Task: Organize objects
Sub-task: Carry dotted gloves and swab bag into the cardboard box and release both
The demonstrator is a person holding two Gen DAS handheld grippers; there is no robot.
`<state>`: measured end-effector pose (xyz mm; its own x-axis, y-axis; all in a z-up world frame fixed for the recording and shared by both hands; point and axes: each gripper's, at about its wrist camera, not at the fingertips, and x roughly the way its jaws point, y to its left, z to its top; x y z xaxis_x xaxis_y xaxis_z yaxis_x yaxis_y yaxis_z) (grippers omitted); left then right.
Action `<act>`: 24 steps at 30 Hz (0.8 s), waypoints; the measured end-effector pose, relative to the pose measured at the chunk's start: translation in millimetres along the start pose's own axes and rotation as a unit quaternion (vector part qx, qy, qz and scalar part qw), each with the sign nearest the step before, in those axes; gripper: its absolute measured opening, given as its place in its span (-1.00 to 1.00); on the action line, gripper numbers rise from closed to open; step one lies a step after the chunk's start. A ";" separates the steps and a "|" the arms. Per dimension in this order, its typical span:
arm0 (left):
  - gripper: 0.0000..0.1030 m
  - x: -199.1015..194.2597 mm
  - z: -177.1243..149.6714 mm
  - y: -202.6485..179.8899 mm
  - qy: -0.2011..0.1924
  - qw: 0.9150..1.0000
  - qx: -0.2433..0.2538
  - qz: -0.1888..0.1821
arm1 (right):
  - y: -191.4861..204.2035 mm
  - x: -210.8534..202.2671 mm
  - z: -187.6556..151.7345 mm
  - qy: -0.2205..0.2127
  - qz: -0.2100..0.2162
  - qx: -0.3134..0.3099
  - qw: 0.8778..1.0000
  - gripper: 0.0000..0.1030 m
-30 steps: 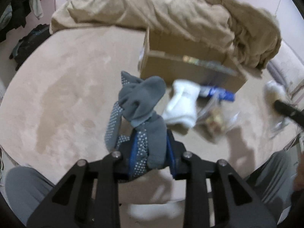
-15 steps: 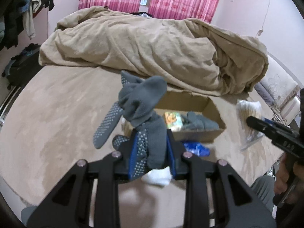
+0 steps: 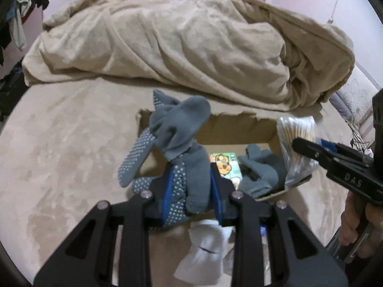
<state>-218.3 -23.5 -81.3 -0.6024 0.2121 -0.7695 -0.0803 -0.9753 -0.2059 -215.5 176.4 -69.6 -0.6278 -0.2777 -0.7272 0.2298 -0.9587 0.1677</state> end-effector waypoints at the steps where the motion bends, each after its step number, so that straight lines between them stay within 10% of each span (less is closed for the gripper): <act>1: -0.42 5.5 -0.1 0.5 0.009 1.000 -0.002 -0.002 | -0.8 4.9 1.1 0.003 0.002 0.001 1.000 -0.22; 9: -0.30 35.9 -1.8 0.1 0.040 0.999 -0.009 0.012 | -3.2 43.8 4.8 0.032 0.009 -0.001 0.999 -0.14; 12: -0.15 33.4 0.2 -3.2 0.034 0.999 -0.010 0.014 | -3.9 47.2 2.8 0.030 -0.003 0.003 1.000 0.54; 14: 0.03 25.8 0.0 -5.9 0.025 0.999 -0.009 0.019 | -4.3 42.1 1.4 0.016 -0.007 0.007 1.000 0.66; 24: 0.27 -51.3 -16.6 -19.1 -0.037 0.999 -0.005 0.012 | 15.9 -24.7 -2.9 -0.043 -0.060 -0.031 0.997 0.67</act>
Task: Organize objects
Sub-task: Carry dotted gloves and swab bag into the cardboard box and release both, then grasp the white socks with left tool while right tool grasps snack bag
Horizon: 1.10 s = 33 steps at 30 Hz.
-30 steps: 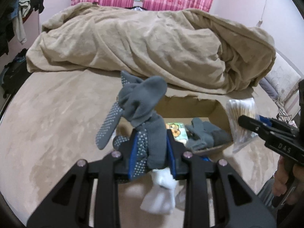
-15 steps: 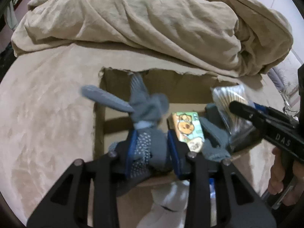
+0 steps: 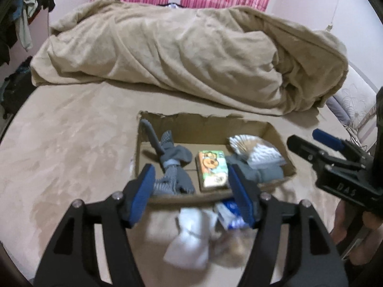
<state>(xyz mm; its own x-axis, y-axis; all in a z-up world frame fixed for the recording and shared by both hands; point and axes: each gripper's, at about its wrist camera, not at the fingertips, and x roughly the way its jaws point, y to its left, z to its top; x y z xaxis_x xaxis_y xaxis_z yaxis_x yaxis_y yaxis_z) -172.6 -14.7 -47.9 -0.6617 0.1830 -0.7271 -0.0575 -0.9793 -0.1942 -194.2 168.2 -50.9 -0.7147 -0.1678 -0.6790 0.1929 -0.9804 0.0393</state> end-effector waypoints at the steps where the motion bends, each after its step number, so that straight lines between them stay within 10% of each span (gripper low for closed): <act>1: 0.27 -9.2 -3.2 -1.7 -0.004 1.000 0.003 0.003 | 2.0 -9.2 -1.0 -0.005 0.003 -0.003 1.000 0.67; 15: 0.28 -111.2 -56.7 -7.9 -0.021 1.000 0.009 0.005 | 15.2 -122.7 -36.3 -0.017 0.027 0.011 0.999 0.67; 33: 0.28 -52.1 -115.8 9.1 0.050 0.999 0.007 0.013 | 47.5 -83.4 -89.9 0.042 0.058 -0.006 0.997 0.67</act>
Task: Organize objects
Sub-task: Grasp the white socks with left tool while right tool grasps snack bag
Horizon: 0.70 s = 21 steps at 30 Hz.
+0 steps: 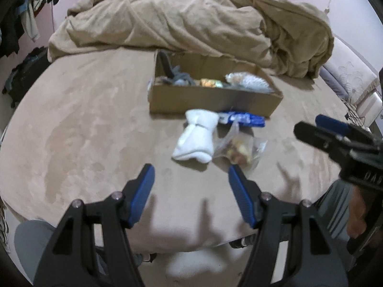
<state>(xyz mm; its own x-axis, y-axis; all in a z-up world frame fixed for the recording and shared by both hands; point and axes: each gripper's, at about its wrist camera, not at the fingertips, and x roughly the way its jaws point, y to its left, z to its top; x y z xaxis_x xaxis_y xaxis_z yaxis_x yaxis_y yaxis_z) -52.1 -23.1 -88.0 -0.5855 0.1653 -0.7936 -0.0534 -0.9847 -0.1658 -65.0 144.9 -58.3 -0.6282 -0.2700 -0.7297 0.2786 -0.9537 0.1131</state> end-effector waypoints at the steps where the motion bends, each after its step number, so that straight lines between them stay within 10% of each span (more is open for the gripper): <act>1: 0.28 3.9 0.7 1.9 0.003 1.000 -0.002 -0.001 | 1.3 6.1 -2.4 0.005 -0.001 -0.002 1.000 0.67; 21: 0.28 75.9 33.7 20.3 0.016 0.999 0.028 0.005 | 8.5 104.3 -22.6 0.079 0.047 0.006 0.996 0.61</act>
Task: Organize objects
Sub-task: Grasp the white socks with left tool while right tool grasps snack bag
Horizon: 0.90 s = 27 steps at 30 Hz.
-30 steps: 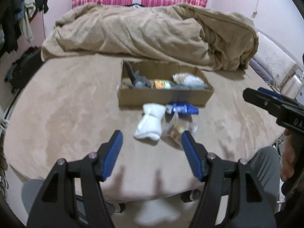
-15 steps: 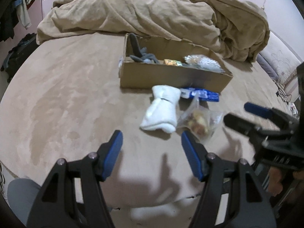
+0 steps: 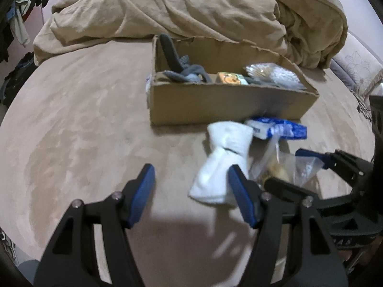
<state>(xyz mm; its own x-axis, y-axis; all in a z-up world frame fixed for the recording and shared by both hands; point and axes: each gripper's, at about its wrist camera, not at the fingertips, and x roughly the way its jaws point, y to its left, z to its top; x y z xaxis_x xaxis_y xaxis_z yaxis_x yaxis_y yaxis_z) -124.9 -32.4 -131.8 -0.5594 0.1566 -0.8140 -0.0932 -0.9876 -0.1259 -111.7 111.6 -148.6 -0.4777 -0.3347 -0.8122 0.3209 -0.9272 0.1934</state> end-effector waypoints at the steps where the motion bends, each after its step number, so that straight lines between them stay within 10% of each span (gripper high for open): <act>1: 0.28 1.9 1.5 0.7 -0.001 1.000 0.000 -0.005 | -1.3 1.8 0.0 0.000 0.006 0.001 1.000 0.61; 12: 0.28 15.2 5.4 -18.8 0.030 0.998 0.035 -0.053 | 2.2 -3.0 -10.8 0.010 0.051 -0.021 0.998 -0.13; 27: -0.26 13.8 3.0 -30.8 0.017 0.998 0.022 -0.057 | -25.4 -41.1 -17.6 -0.009 0.009 0.002 1.000 -0.18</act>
<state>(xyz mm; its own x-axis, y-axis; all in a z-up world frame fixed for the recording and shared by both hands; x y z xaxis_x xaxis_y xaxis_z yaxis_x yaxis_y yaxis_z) -132.3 0.2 -137.5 -0.5150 0.2660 -0.8148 -0.1909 -0.9623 -0.1935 -85.8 151.9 -129.8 -0.4864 -0.3541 -0.7988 0.3255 -0.9218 0.2104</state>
